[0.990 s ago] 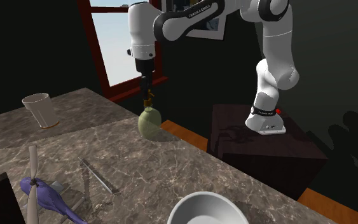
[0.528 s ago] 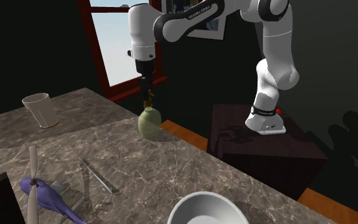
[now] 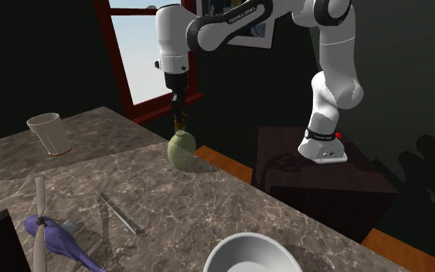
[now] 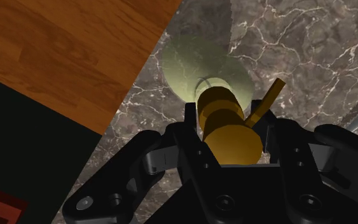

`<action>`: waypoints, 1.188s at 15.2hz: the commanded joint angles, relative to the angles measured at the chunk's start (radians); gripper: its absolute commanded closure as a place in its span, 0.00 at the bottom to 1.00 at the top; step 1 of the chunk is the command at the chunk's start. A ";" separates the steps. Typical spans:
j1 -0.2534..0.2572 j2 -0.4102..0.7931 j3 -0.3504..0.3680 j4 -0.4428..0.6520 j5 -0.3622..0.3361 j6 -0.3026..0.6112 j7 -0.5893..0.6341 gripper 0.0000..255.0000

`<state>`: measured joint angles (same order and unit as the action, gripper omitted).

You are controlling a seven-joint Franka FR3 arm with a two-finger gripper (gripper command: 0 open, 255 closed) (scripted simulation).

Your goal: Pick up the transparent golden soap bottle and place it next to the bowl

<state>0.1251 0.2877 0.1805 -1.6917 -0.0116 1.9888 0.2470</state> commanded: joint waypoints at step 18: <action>0.001 -0.026 0.003 0.180 0.004 -0.205 0.002 1.00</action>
<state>0.1254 0.2564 0.1830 -1.5300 -0.0061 1.7963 0.2482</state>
